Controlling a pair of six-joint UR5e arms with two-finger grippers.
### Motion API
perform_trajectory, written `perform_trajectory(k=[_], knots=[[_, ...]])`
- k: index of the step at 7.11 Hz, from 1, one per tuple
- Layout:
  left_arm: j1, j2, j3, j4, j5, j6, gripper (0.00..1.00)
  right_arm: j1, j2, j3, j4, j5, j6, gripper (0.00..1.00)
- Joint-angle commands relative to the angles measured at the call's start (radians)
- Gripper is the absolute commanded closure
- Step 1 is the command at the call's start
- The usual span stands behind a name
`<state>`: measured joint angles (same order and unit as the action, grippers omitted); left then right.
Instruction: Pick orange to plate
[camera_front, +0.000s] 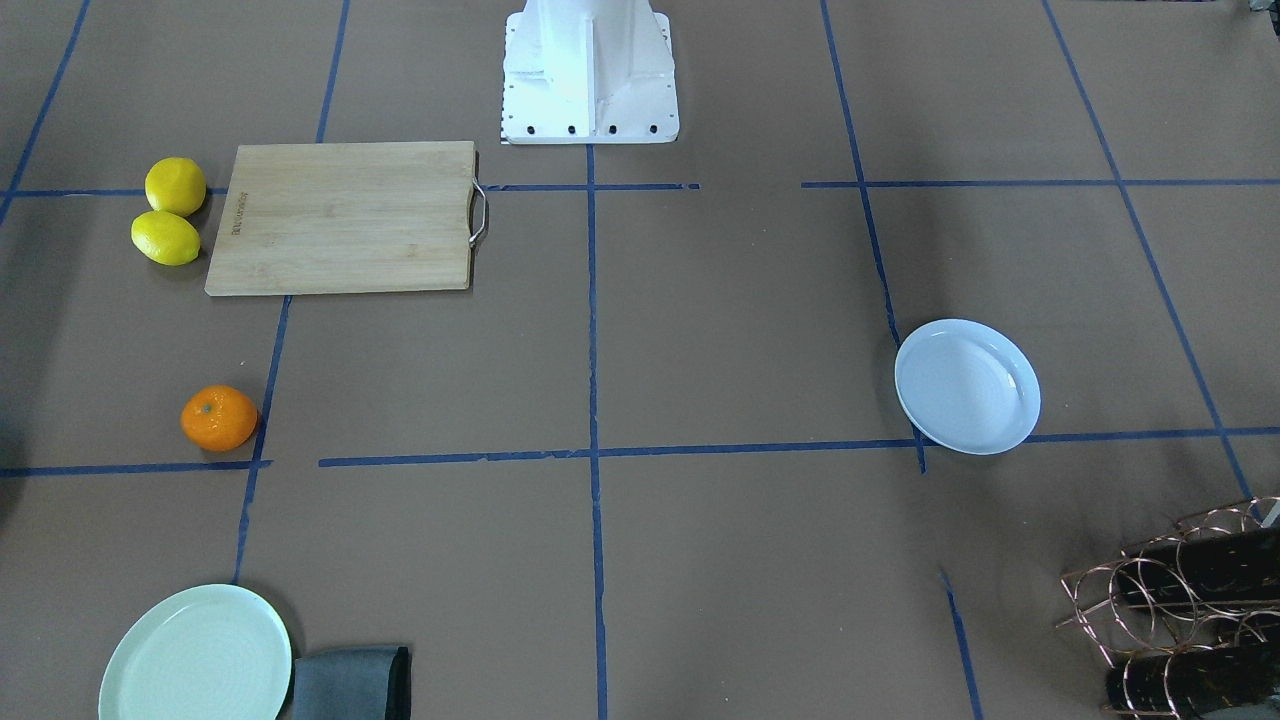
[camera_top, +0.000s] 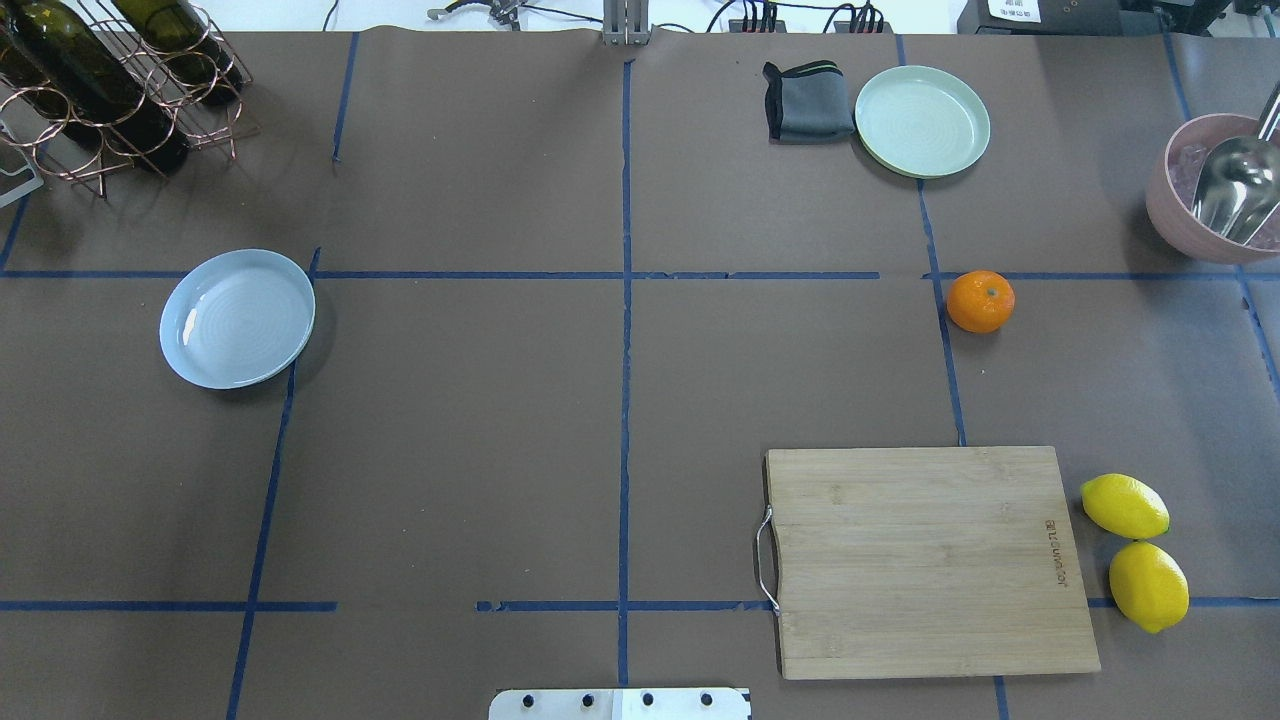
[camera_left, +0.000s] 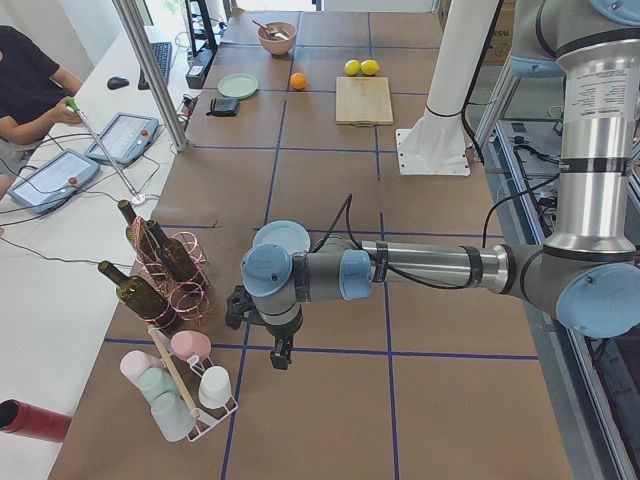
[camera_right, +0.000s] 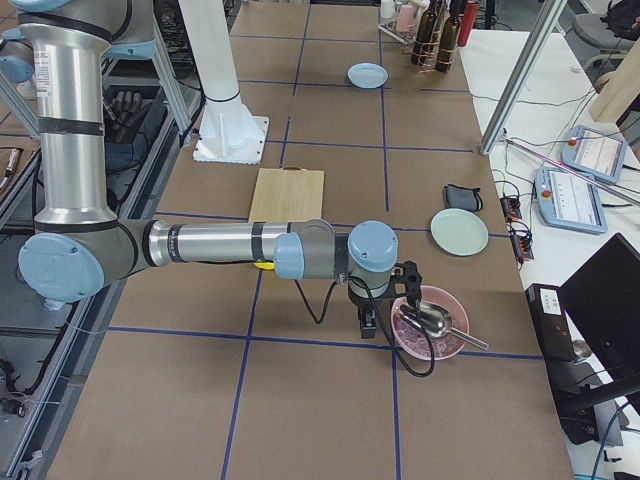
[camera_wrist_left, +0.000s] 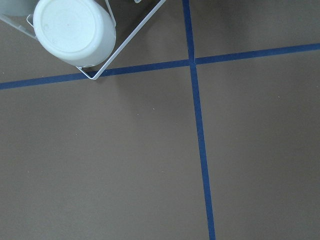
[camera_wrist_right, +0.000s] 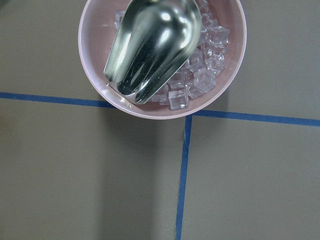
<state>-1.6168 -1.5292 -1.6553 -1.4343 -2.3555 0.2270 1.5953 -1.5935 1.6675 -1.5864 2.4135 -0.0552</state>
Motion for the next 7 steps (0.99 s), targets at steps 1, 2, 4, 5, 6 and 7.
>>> perform_trajectory(k=[1,2,4,5,6,7], knots=[[0.0,0.0,0.0,-0.005,-0.001,0.0,0.0,0.0,0.001,0.003,0.0,0.001,0.0,0.0],[0.0,-0.005,-0.003,-0.012,-0.001,0.002,0.0,0.0,0.001,0.003,0.0,0.002,0.001,0.0],[0.008,-0.05,-0.006,-0.062,-0.001,-0.001,0.0,0.0,0.003,0.004,0.003,0.004,0.003,0.0],[0.012,-0.051,0.002,-0.157,-0.008,-0.006,0.0,0.0,0.003,0.008,0.002,0.004,0.003,0.0],[0.015,-0.052,-0.001,-0.222,-0.057,-0.008,0.0,0.0,0.003,0.011,0.002,0.016,0.003,0.0],[0.023,-0.052,0.006,-0.277,-0.103,-0.002,0.0,0.0,0.003,0.012,0.006,0.033,0.003,0.0]])
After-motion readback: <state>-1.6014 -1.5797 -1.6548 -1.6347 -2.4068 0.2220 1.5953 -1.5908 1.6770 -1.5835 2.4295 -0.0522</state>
